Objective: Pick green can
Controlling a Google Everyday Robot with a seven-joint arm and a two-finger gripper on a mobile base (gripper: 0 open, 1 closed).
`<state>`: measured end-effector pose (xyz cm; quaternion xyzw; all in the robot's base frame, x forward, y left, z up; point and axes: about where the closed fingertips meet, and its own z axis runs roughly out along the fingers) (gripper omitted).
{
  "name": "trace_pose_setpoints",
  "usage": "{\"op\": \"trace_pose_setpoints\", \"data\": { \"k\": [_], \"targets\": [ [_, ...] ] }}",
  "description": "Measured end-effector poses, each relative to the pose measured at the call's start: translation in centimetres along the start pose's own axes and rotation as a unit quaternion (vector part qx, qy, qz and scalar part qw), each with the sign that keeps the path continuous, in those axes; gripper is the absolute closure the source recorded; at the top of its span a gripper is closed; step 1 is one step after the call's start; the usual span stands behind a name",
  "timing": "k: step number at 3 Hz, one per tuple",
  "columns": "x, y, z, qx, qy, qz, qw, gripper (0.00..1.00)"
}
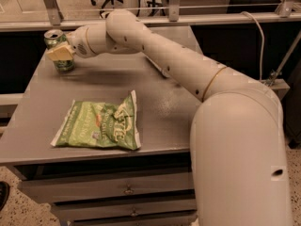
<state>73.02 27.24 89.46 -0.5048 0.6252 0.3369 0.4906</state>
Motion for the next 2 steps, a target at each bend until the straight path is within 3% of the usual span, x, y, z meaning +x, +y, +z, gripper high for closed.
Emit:
{"op": "trace_pose_setpoints", "data": {
  "k": [1, 2],
  "targets": [
    [-0.8, -0.1, -1.6, -0.001, -0.018, -0.002, 0.9998, 0.78],
    [-2.3, -0.4, -5.7, -0.004, -0.043, -0.011, 0.9990, 0.99]
  ]
}}
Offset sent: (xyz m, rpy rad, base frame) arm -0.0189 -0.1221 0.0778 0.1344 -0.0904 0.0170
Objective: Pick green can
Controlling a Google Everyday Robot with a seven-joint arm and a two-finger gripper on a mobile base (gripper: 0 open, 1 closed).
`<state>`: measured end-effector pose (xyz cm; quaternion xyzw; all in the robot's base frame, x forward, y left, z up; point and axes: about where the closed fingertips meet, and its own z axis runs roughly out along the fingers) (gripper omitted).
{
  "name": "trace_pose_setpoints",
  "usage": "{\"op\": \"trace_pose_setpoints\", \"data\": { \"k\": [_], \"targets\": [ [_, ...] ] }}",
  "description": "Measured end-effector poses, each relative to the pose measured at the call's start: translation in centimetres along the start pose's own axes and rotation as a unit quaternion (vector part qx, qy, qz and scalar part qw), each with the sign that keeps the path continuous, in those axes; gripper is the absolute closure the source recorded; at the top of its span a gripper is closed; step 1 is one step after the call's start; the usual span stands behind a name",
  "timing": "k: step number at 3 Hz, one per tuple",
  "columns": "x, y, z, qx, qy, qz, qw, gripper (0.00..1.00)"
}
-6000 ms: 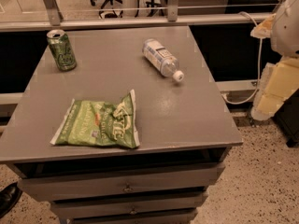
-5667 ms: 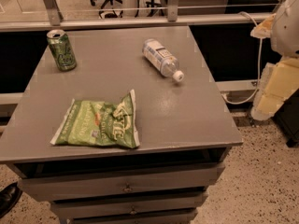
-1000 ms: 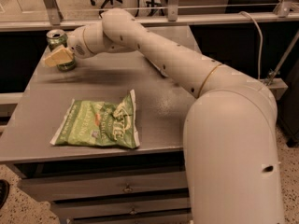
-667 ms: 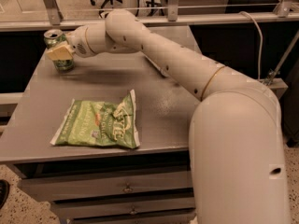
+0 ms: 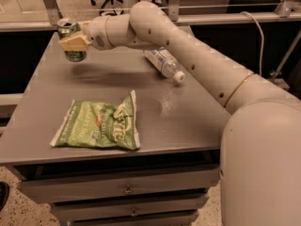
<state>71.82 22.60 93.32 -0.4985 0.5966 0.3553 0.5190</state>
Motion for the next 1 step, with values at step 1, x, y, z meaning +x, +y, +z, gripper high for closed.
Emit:
{"op": "trace_pose_setpoints", "data": {
  "k": [1],
  "targets": [
    [0.21, -0.45, -1.13, 0.005, -0.001, -0.001, 1.0000, 1.00]
  ]
}}
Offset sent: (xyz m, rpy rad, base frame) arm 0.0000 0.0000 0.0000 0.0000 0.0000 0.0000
